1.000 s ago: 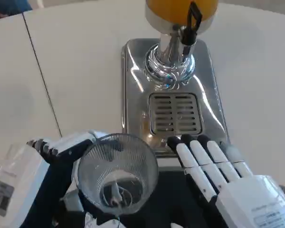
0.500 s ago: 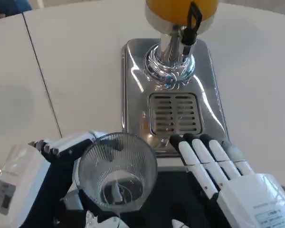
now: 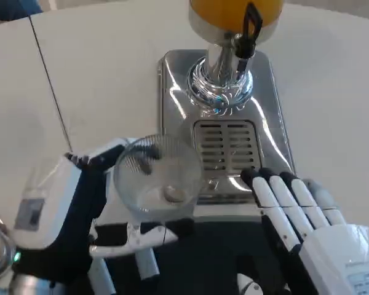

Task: Grasp the cup under the faucet to collect the drink, then remove the cup.

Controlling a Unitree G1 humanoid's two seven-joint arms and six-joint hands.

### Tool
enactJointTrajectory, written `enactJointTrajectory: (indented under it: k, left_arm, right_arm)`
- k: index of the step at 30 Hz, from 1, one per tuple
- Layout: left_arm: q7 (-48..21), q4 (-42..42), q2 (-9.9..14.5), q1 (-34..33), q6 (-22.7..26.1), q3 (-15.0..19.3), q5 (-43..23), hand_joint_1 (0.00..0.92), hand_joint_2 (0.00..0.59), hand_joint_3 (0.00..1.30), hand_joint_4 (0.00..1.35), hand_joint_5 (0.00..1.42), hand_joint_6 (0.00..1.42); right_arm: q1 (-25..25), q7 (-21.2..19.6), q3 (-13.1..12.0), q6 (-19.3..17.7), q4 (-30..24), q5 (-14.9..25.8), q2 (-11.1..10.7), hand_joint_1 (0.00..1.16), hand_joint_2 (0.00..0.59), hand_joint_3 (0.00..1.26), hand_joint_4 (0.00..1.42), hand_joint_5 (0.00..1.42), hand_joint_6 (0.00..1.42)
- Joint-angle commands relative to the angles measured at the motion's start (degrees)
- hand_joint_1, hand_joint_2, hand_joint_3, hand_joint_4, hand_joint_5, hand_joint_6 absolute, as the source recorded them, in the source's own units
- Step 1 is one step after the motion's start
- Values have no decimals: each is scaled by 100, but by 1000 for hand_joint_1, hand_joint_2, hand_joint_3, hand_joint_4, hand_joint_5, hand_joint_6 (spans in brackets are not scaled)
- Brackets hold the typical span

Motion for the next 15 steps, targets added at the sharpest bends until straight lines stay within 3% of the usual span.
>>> enactJointTrajectory:
  k: [1, 9, 15]
  left_arm:
    - [136, 413, 62, -529, 84, -241, 193, 532, 61, 1209, 1283, 1424, 1424]
    - [612, 1241, -202, -1340, 277, -855, 608, 532, 61, 1209, 1283, 1424, 1424]
    - [758, 1771, -261, -1828, 461, -1124, 690, 532, 65, 1209, 1283, 1424, 1424]
  right_arm:
    - [-46, -2, -31, 60, -104, 45, -2, 88, 586, 0, 0, 0, 0]
    - [-83, 75, -131, 107, -169, 126, -53, 93, 586, 0, 0, 0, 0]
    - [-64, 98, -80, 94, -148, 100, -65, 99, 586, 0, 0, 0, 0]
